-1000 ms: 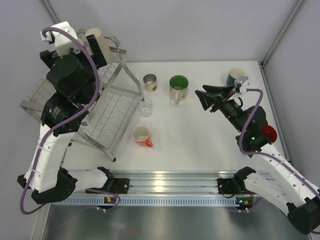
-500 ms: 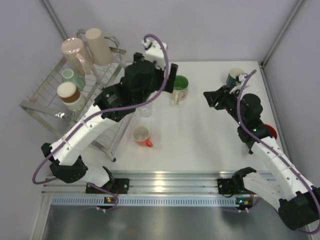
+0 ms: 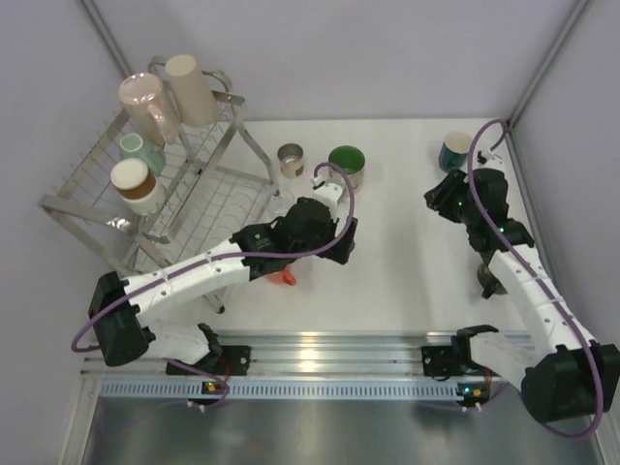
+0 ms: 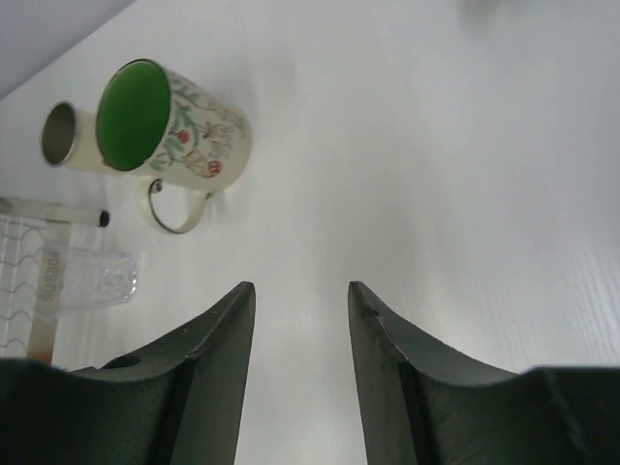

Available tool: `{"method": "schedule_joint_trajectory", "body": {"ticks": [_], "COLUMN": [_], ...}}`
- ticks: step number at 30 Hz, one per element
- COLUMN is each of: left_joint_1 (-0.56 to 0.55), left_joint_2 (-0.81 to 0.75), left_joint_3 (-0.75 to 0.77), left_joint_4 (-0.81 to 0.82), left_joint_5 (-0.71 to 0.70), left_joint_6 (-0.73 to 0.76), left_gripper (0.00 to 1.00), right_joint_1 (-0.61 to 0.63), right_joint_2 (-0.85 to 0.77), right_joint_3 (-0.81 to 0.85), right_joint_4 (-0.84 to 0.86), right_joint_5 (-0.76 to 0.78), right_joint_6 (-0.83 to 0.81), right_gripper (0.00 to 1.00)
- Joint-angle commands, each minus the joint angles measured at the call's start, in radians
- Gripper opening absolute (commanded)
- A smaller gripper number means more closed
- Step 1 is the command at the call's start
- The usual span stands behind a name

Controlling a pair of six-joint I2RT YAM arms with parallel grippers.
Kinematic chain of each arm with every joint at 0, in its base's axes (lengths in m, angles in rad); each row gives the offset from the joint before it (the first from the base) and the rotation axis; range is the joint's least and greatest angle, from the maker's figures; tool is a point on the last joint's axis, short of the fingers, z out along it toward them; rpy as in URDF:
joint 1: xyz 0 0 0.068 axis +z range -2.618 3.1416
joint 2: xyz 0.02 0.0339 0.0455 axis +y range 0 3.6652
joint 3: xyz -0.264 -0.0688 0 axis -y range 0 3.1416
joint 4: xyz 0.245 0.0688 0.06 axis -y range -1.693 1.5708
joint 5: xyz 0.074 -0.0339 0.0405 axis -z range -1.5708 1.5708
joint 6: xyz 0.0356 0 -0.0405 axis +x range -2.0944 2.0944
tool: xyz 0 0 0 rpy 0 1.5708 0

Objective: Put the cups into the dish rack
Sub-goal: Grab a cup with the right arm

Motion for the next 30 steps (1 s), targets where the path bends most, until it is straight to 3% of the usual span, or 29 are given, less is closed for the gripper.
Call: {"method": "schedule_joint_trajectory", "body": {"ticks": [1,4,10,15,20,26,30], "left_joint_1": [0.053,0.081,0.098,0.098,0.098,0.098,0.098], "left_joint_2": [-0.061,-0.090,-0.146,-0.153,-0.204,-0.255,-0.267], "left_joint_3": [-0.051,-0.105,-0.171,-0.171,-0.171,-0.176,-0.183], "left_joint_4": [0.213,0.236,0.315,0.328,0.316,0.283,0.276], "left_joint_5": [0.140,0.192,0.345,0.430,0.432,0.409,0.401], "left_joint_6": [-0.087,-0.081,-0.135,-0.167,-0.147,-0.136,-0.135], "left_gripper": [0.94,0.94,0.95,0.94,0.94,0.95,0.95], "right_joint_1": [-0.052,-0.118,-0.381,-0.429,-0.491,-0.497,-0.496], "right_joint_2": [0.003,-0.024,-0.044,-0.040,-0.035,-0.043,-0.014], "right_joint_3": [0.129,0.147,0.204,0.209,0.150,0.032,-0.003], "right_joint_4": [-0.172,-0.236,-0.380,-0.506,-0.502,-0.387,-0.362], "right_joint_5": [0.161,0.278,0.293,0.409,0.376,0.176,0.123], "right_joint_6": [0.010,0.006,-0.051,0.068,0.055,-0.056,-0.100], "right_gripper": [0.44,0.44,0.41,0.40,0.41,0.48,0.52]}}
